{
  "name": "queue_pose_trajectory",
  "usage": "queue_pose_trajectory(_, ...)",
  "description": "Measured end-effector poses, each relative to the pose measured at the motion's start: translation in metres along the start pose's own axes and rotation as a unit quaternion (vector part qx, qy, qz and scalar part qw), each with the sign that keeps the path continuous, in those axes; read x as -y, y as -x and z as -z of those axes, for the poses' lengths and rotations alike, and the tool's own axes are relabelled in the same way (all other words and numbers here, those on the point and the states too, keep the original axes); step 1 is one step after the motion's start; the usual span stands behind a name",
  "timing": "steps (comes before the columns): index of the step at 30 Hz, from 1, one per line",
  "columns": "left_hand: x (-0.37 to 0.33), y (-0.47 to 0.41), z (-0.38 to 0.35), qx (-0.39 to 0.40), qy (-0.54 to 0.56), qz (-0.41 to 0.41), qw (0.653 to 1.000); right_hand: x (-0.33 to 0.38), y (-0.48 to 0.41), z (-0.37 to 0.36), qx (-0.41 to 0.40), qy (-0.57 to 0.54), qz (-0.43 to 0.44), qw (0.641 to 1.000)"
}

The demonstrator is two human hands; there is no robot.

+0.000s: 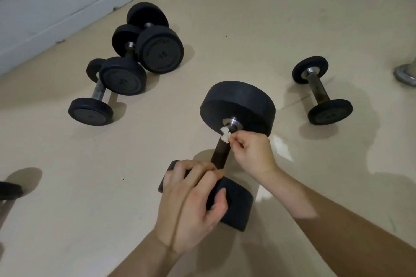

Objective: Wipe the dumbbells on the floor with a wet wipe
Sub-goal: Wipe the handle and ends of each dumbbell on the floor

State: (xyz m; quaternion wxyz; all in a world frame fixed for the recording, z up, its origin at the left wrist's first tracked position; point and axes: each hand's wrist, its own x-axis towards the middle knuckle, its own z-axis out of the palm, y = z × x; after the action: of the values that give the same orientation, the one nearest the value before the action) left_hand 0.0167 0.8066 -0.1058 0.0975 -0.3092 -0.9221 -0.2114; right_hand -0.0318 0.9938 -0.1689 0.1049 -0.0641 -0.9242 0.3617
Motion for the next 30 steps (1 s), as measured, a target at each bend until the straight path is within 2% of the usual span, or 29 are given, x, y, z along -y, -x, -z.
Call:
queue_pose_trajectory(1, -0.003, 0.0, -0.001, 0.0, -0.005, -0.004, 1.0, 0.004, 0.009, 0.002, 0.026, -0.042, 0.021, 0.999)
queue_pose_trajectory(3, -0.011, 0.0, -0.004, 0.004, -0.015, -0.009, 1.0, 0.006, 0.006, 0.003, 0.051, -0.059, 0.043, 0.996)
queue_pose_trajectory(6, -0.023, 0.001, -0.007, 0.017, -0.025, -0.021, 0.999, -0.006, -0.025, 0.005, -0.035, -0.048, -0.025, 0.998)
queue_pose_trajectory(7, -0.027, 0.001, -0.006, 0.024, -0.025, -0.025, 0.999, -0.005, -0.025, 0.006, -0.038, -0.06, -0.042, 0.997)
queue_pose_trajectory(8, -0.03, 0.002, -0.006, 0.032, -0.025, -0.029, 0.999, -0.003, -0.02, 0.007, -0.018, -0.076, -0.047, 0.996)
queue_pose_trajectory(11, -0.037, 0.004, -0.006, 0.052, -0.011, -0.043, 0.998, 0.005, 0.01, 0.015, 0.132, -0.108, -0.002, 0.985)
queue_pose_trajectory(12, -0.038, 0.004, -0.005, 0.055, -0.002, -0.052, 0.997, 0.004, 0.009, 0.02, 0.152, -0.095, 0.005, 0.984)
queue_pose_trajectory(14, -0.039, 0.004, -0.004, 0.054, 0.04, -0.054, 0.996, -0.006, -0.011, 0.024, 0.072, -0.07, -0.015, 0.995)
queue_pose_trajectory(16, -0.038, 0.004, -0.001, 0.041, 0.093, -0.013, 0.995, -0.013, -0.019, 0.024, 0.011, -0.089, -0.043, 0.995)
queue_pose_trajectory(17, -0.036, 0.003, 0.001, 0.032, 0.091, 0.019, 0.995, -0.014, -0.012, 0.021, 0.026, -0.101, -0.044, 0.994)
queue_pose_trajectory(20, -0.028, 0.002, -0.001, 0.063, 0.059, 0.167, 0.982, -0.003, 0.027, 0.018, 0.175, -0.124, -0.005, 0.977)
queue_pose_trajectory(21, -0.028, 0.004, -0.004, 0.078, 0.067, 0.21, 0.972, -0.002, 0.027, 0.023, 0.189, -0.126, 0.001, 0.974)
queue_pose_trajectory(22, -0.029, 0.006, -0.008, 0.082, 0.071, 0.23, 0.967, -0.005, 0.016, 0.023, 0.163, -0.131, -0.021, 0.978)
queue_pose_trajectory(24, -0.034, 0.009, -0.012, 0.079, 0.054, 0.23, 0.968, -0.014, -0.011, 0.024, 0.073, -0.125, -0.101, 0.984)
queue_pose_trajectory(26, -0.041, 0.009, -0.014, 0.077, 0.034, 0.223, 0.971, -0.016, -0.012, 0.023, 0.058, -0.14, -0.122, 0.981)
queue_pose_trajectory(30, -0.059, 0.01, -0.018, 0.065, -0.001, 0.213, 0.975, -0.012, 0.031, 0.032, 0.196, -0.175, -0.048, 0.964)
